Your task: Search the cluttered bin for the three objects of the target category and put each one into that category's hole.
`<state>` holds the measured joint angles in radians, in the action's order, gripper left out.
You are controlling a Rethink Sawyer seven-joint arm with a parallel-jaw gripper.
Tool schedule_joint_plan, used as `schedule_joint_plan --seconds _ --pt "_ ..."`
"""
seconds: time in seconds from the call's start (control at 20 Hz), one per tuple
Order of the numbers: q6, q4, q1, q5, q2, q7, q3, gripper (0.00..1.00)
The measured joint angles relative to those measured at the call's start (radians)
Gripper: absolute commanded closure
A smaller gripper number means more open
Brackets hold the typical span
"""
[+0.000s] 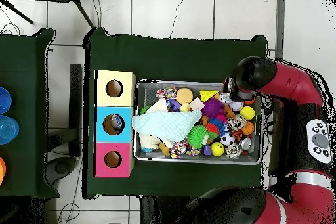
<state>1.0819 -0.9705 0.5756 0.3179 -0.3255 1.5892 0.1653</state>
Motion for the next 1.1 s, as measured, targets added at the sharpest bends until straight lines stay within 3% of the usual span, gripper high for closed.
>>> schedule_joint_plan --seconds 1.1 --pt "0.000 0.038 -0.001 -0.044 0.000 0.000 0.000 1.00"
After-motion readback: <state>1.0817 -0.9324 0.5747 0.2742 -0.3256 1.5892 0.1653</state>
